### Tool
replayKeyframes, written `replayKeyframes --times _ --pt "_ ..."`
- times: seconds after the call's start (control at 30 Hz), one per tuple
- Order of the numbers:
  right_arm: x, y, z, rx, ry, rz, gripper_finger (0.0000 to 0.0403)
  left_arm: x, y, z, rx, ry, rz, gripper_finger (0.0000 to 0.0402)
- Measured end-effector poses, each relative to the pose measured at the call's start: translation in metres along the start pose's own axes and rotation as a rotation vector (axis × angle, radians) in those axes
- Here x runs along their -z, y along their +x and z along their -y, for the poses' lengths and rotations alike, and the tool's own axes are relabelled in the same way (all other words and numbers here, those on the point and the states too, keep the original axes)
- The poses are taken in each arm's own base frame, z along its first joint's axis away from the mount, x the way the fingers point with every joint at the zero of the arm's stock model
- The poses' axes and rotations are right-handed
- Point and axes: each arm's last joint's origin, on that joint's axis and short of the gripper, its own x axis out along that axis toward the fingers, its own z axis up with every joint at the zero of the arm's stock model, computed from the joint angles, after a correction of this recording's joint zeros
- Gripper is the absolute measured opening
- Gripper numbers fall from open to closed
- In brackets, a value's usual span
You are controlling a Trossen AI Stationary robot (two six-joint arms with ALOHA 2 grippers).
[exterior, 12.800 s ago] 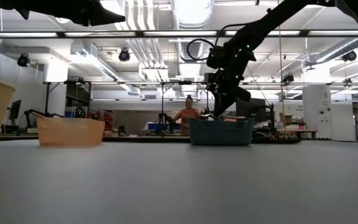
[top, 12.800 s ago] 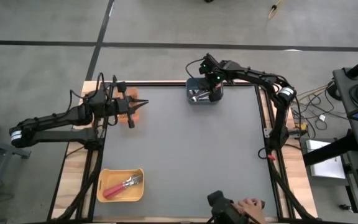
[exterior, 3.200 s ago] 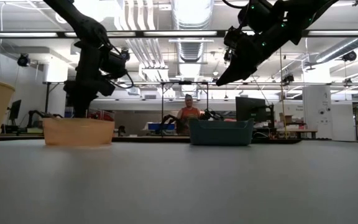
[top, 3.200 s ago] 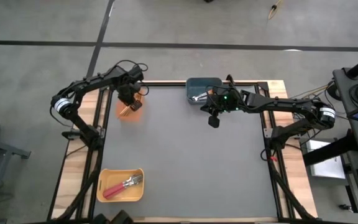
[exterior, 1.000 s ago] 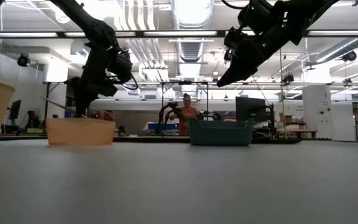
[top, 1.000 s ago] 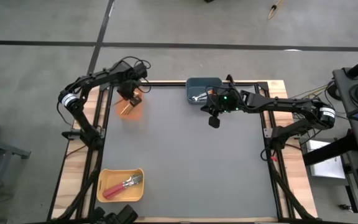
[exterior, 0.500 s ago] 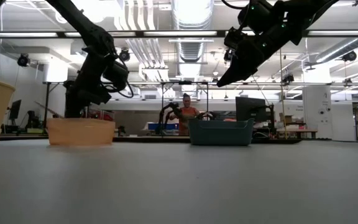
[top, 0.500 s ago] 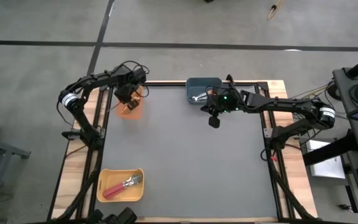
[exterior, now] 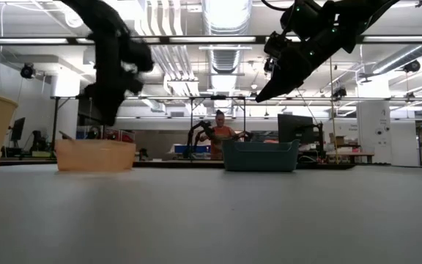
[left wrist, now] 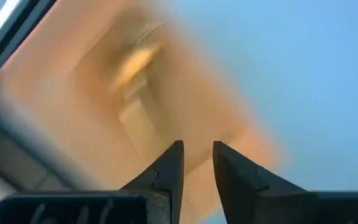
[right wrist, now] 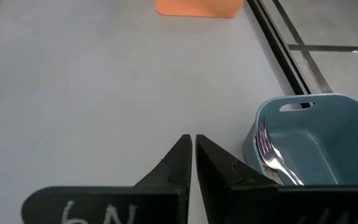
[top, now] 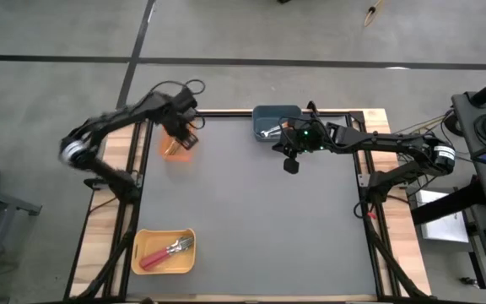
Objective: Sort silverware by color (type)
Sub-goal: Return to Home Position
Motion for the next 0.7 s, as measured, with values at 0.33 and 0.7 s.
replayKeyframes --times 0.33,0.7 --pt "-0.004 0.005 -0.013 -0.021 0.0 0.104 0.0013 0.102 -0.063 0.097 0.442 0.468 0.941 0.0052" --pt "0.0 0.003 -0.057 -0.146 -0.066 0.16 0.0013 0.175 -0.05 0.089 0.518 0.71 1.17 0.0052"
